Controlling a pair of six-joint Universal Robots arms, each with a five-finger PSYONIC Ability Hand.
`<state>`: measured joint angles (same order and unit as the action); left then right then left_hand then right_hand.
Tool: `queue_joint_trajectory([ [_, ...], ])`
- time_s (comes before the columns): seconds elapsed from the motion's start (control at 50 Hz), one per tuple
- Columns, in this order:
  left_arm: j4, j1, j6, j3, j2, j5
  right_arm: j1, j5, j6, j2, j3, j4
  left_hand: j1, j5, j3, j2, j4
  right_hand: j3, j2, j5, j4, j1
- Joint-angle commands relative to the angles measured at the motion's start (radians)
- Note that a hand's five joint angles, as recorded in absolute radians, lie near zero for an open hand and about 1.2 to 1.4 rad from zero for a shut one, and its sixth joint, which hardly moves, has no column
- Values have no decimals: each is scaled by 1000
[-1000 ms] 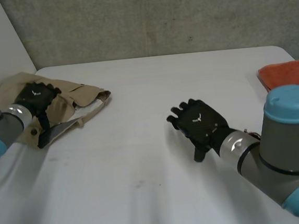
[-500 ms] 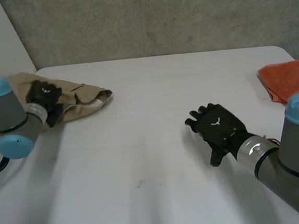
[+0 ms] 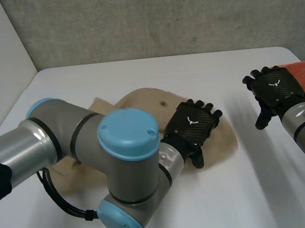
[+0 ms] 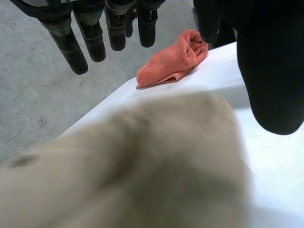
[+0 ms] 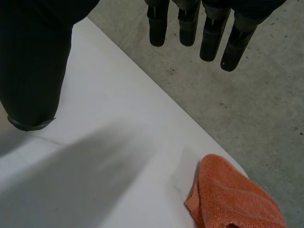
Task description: Fold the laundry.
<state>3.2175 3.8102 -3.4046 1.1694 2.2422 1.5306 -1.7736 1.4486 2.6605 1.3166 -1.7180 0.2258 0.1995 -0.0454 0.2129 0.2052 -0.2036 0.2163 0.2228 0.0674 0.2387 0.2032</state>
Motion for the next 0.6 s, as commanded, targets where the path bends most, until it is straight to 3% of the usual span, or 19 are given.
queue_joint_trajectory([
  [0.02, -2, 152, 2, 50, -189, 51, -9, -10, -2, -2, 1, -2, -15, 36, -29, -21, 19, -42, -48, -67, -64, -29],
  [0.2, -10, 339, -10, 254, -343, 54, -32, -49, -10, -3, 12, -19, 20, 1, 6, 14, -16, -42, -48, -67, -64, -29],
  [0.36, -11, 466, -77, 459, -404, 56, -85, -184, -14, -45, 112, -181, 114, -93, 100, 108, -109, -42, -48, -67, -64, -29],
  [0.46, -7, 499, -113, 530, -403, 57, -156, -229, -22, -153, 251, -249, 202, -181, 188, 196, -198, -8, -15, -34, -31, 5],
  [0.6, 16, 506, -104, 567, -391, 46, -193, -221, -42, -318, 429, -305, 190, -170, 177, 185, -186, 27, 21, 2, 5, 40],
])
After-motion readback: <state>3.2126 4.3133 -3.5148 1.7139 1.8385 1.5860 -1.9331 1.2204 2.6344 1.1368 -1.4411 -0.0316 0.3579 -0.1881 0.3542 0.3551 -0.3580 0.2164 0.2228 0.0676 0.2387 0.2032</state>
